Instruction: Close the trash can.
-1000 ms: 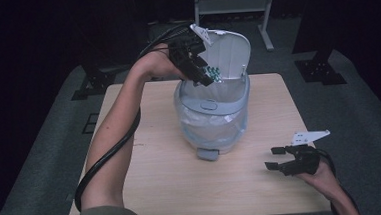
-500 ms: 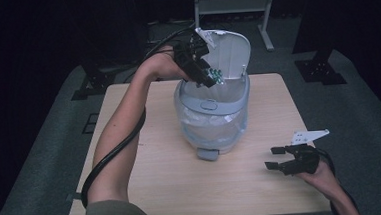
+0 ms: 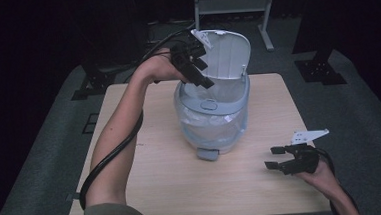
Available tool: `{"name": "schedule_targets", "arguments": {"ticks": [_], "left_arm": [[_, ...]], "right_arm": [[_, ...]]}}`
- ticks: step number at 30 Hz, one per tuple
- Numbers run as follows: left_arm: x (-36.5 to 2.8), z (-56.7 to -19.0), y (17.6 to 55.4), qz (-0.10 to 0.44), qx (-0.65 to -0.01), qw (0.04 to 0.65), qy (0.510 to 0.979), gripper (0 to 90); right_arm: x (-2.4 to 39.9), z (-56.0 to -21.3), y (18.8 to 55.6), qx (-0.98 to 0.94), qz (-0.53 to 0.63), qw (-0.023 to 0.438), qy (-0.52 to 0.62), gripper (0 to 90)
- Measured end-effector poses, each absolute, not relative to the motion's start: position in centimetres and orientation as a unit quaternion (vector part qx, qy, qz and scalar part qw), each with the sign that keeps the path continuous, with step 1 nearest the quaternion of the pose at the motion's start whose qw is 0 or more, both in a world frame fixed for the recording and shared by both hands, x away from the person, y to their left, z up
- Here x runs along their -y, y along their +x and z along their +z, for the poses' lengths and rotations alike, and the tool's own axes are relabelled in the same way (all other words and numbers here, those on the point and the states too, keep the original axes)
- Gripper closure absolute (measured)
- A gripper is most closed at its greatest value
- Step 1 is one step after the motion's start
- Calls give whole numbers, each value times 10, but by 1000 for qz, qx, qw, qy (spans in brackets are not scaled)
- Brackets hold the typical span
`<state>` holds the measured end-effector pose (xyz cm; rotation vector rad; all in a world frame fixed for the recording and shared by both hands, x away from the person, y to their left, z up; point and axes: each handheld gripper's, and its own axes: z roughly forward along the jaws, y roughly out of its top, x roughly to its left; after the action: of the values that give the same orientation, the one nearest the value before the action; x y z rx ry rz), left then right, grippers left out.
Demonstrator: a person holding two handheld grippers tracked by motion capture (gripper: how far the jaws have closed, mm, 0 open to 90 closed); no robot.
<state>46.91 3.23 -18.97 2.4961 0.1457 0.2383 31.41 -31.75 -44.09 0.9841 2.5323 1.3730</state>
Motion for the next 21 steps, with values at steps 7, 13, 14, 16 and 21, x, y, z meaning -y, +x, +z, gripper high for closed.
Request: {"name": "schedule_targets", "arguments": {"ticks": [7,13,14,16,21], "left_arm": [[-60,-188,458,97,-68,319,940,255],[-84,-187,449,102,-80,328,936,232],[-88,-187,447,101,-83,328,936,219],[-95,-187,443,102,-85,329,935,205],[-112,-188,430,108,-94,335,931,180]], "right_arm": [[318,-436,316,-832,445,51,326,299],[320,-429,319,-834,437,55,332,323],[320,-427,320,-836,435,57,331,325],[320,-422,322,-836,432,60,332,344],[322,-408,328,-840,424,67,332,405]]}}
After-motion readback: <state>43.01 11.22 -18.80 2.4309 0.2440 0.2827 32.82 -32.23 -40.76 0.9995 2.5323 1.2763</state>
